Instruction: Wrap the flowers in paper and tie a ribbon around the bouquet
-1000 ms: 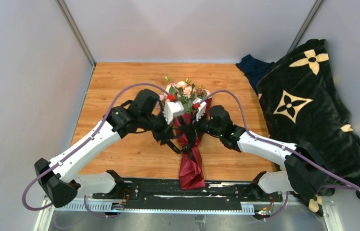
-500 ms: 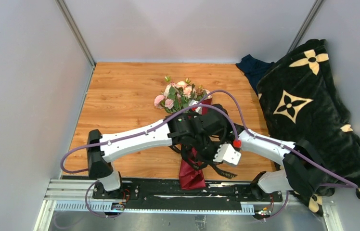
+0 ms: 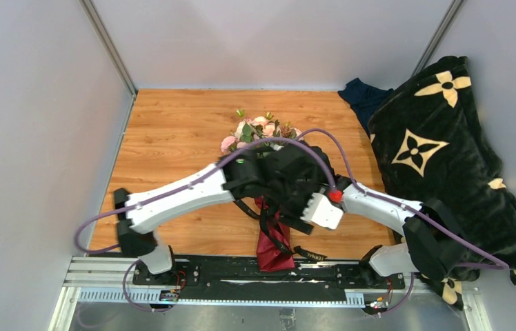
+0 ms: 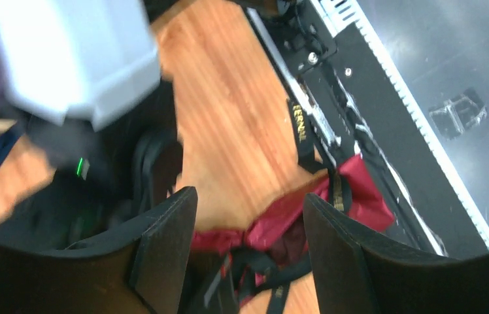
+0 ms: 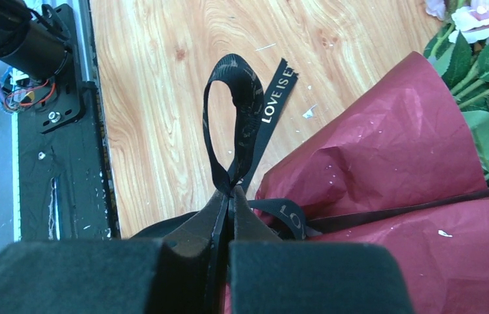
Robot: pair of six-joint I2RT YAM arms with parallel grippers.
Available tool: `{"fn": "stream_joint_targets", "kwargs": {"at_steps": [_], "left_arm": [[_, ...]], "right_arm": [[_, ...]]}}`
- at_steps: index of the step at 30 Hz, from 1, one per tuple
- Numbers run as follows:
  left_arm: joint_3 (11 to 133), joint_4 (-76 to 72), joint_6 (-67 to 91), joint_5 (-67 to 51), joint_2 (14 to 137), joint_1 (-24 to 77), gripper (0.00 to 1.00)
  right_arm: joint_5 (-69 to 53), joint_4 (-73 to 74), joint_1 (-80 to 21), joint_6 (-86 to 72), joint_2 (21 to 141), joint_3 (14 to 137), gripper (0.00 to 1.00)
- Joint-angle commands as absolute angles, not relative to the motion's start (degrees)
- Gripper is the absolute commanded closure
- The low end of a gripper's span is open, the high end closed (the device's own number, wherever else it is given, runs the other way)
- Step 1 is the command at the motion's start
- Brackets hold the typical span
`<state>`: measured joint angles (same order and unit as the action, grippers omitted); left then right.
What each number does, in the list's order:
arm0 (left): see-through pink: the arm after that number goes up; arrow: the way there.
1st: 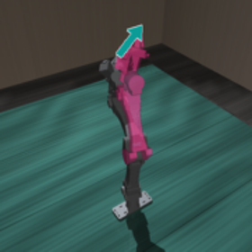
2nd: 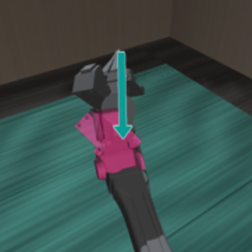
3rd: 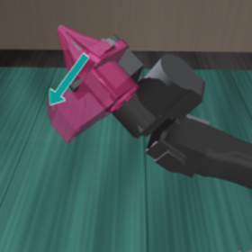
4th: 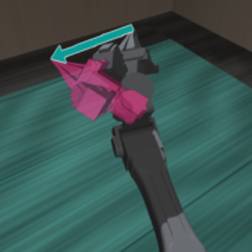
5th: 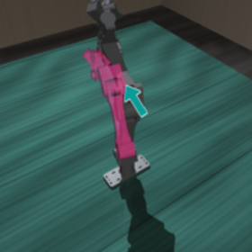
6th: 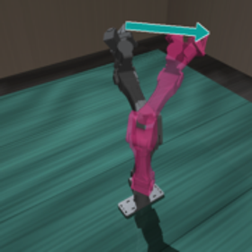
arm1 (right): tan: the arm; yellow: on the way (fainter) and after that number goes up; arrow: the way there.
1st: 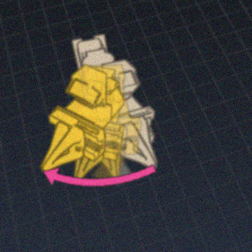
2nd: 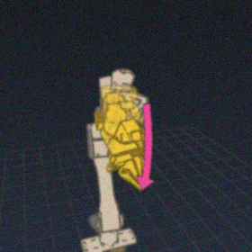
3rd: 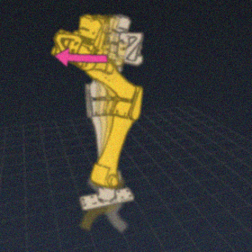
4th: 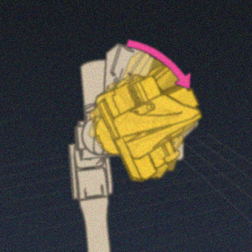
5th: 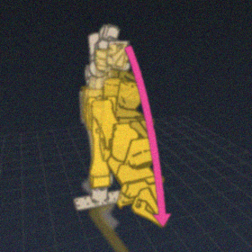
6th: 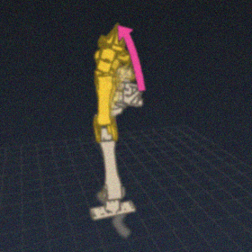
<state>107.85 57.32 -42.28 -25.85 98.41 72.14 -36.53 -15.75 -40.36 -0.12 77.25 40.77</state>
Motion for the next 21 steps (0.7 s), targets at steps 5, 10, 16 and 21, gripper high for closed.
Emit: {"fn": "stream_joint_targets", "kwargs": {"at_steps": [5,10,16,21], "left_arm": [[86.7,58.5,-44.1,-34.9,73.2,50.4,0.52],[67.7,53.1,-53.1,-35.9,62.3,44.9,0.31],[56.6,23.6,-37.9,-30.5,61.5,42.5,0.16],[51.2,16.8,-32.4,-33.5,64.1,39.4,0.17]], "right_arm": [[-40.9,-15.4,-40.0,4.9,77.2,40.1,1.0],[-44.2,-14.9,-40.5,9.4,76.4,38.8,1.0],[-46.4,-13.0,-41.0,18.5,73.1,36.4,1.0],[-49.3,-12.9,-41.0,22.4,71.1,36.2,1.0]]}}
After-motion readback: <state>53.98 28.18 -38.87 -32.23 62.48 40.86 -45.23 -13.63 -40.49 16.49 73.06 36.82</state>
